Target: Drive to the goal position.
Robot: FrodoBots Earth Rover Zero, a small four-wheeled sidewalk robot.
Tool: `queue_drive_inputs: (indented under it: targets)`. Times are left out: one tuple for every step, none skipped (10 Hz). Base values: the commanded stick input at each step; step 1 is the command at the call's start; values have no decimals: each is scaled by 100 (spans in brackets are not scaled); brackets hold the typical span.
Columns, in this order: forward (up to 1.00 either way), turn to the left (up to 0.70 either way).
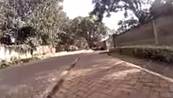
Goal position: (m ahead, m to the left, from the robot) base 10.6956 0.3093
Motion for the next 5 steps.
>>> queue_drive_inputs:
  targets:
    - [70,0]
    - [70,0]
    - [70,0]
    - [70,0]
    - [70,0]
